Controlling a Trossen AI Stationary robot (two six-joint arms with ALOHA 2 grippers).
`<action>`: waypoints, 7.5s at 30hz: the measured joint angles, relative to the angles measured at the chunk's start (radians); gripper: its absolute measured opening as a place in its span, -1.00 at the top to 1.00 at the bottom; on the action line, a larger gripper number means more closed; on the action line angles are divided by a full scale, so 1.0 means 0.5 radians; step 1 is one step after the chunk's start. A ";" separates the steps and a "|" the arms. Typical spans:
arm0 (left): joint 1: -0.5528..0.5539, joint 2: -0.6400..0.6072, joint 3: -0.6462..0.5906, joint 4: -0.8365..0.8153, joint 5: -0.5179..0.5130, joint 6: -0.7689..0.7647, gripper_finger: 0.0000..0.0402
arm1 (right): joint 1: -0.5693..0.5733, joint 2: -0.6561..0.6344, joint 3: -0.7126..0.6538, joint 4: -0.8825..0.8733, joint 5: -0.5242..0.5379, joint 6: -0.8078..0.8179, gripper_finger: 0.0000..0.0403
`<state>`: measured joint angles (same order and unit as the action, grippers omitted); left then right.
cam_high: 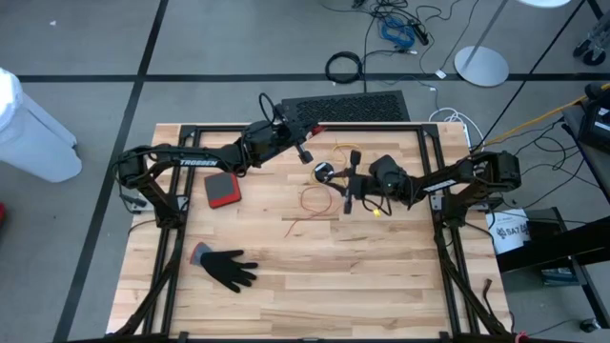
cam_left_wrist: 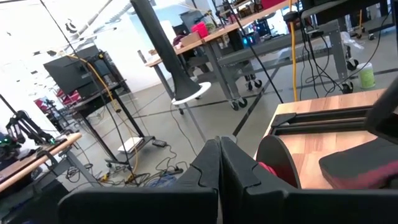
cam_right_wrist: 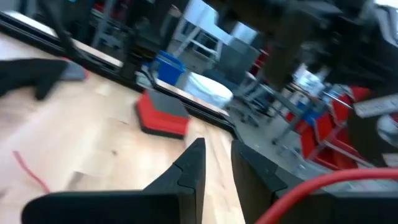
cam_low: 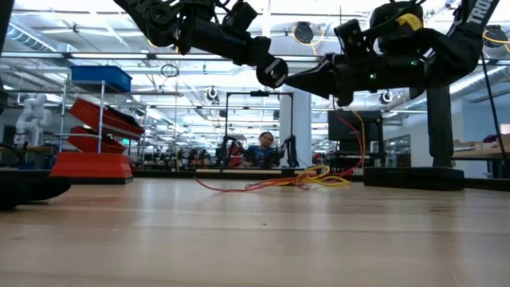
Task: Coil cords
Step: Coil the red wire into the spool
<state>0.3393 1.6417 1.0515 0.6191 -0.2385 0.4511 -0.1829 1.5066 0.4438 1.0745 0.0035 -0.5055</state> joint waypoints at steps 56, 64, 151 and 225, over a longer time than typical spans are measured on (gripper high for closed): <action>0.000 0.000 0.000 -0.022 0.000 -0.005 1.00 | 0.002 0.002 -0.037 -0.732 0.515 0.378 0.53; -0.001 0.000 0.000 -0.043 0.000 -0.010 1.00 | -0.029 0.002 -0.037 -0.422 0.386 0.556 -0.11; -0.002 0.000 0.000 -0.423 0.170 -0.159 1.00 | -0.705 0.797 0.426 -0.061 -0.319 1.007 1.00; 0.038 0.183 -0.020 -0.623 0.000 -0.038 1.00 | -0.656 0.353 0.425 -0.938 -0.389 0.731 0.36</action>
<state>0.3585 1.7332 1.0416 0.3077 -0.2386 0.4323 -0.5107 1.6833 0.6563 0.6054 -0.1912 -0.1402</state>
